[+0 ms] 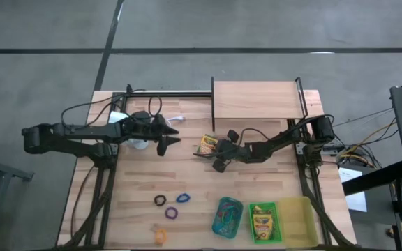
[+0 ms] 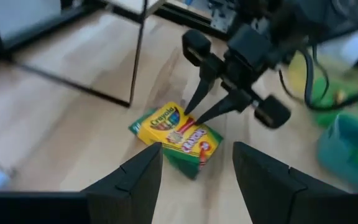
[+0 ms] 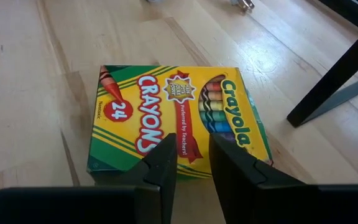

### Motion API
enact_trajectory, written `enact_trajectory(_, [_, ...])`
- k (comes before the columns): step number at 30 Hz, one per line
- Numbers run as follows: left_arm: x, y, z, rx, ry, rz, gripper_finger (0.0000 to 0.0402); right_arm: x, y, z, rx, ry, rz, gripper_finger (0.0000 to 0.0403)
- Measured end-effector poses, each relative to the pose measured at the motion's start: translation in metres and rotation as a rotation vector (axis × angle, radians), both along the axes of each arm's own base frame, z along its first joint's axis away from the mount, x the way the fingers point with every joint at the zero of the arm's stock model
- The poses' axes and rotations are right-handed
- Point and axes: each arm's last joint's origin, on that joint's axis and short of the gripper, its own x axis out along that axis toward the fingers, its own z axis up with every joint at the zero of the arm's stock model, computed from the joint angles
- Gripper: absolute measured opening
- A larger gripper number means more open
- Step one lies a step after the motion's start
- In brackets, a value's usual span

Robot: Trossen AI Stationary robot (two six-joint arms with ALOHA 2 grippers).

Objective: Pick & Place Office Desk Supplies
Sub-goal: Put the crayon box into the green bin

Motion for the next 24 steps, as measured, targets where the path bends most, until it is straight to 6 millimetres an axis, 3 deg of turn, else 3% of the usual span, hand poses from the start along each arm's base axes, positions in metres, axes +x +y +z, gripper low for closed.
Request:
enact_trajectory(4, [0.0, 0.0, 0.0, -0.213, -0.013, 0.092, 0.0202, 0.0, 0.0, 0.0, 0.0, 0.0, 0.0, 0.0089])
enact_trajectory(7, [0.0, -0.004, -0.003, -0.303, 0.01, 0.043, 0.0201, 0.0, 0.0, 0.0, 0.0, 0.001, 0.0, 0.0093])
enact_trajectory(17, [0.014, -0.005, -0.017, -0.406, 0.058, 0.067, 0.0182, 0.0, 0.0, 0.0, 0.0, 0.002, 0.0, 0.0087])
enact_trajectory(24, [0.043, 0.005, -0.019, -0.454, 0.127, 0.094, 0.0176, 0.0, 0.0, 0.0, 0.0, 0.003, 0.0, 0.0087])
